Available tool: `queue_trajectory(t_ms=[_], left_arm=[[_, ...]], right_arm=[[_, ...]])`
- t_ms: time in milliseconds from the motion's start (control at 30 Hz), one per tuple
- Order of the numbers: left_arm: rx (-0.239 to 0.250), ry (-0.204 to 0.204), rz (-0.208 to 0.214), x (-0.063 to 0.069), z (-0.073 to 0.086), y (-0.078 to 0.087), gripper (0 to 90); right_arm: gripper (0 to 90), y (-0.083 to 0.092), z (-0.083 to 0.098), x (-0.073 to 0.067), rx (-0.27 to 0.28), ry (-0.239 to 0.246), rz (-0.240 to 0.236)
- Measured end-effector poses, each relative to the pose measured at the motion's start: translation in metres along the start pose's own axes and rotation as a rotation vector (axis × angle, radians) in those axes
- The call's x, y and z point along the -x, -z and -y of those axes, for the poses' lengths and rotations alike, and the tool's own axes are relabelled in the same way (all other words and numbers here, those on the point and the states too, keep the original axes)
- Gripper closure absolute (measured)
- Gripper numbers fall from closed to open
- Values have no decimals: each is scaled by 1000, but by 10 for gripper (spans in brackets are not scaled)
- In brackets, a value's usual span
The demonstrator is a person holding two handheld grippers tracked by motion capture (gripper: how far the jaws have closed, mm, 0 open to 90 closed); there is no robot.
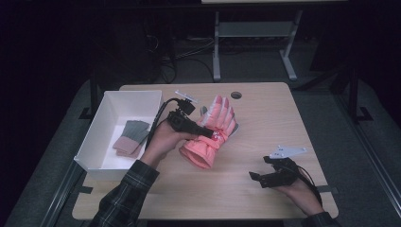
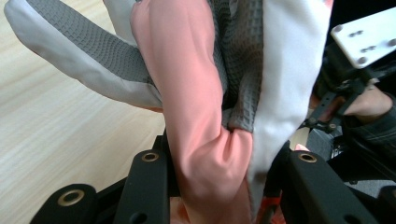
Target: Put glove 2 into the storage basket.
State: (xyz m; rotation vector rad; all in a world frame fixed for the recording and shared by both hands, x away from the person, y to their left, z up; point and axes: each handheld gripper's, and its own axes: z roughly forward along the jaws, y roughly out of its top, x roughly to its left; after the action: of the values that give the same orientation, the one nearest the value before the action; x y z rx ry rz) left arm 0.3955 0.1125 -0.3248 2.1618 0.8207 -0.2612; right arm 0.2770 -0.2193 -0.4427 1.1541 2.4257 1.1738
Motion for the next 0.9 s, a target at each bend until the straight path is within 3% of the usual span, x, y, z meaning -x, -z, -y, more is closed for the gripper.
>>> queue_trajectory(t_ms=[433, 533, 900], left_arm=[[33, 18, -77, -1, -13, 63, 629], [57, 29, -95, -6, -12, 84, 629], [113, 93, -156, -27, 5, 124, 629]], right_arm=[[141, 0, 0, 3, -10, -14, -8], [139, -1, 1, 4, -14, -12, -4], [137, -3, 1, 5, -23, -14, -6]])
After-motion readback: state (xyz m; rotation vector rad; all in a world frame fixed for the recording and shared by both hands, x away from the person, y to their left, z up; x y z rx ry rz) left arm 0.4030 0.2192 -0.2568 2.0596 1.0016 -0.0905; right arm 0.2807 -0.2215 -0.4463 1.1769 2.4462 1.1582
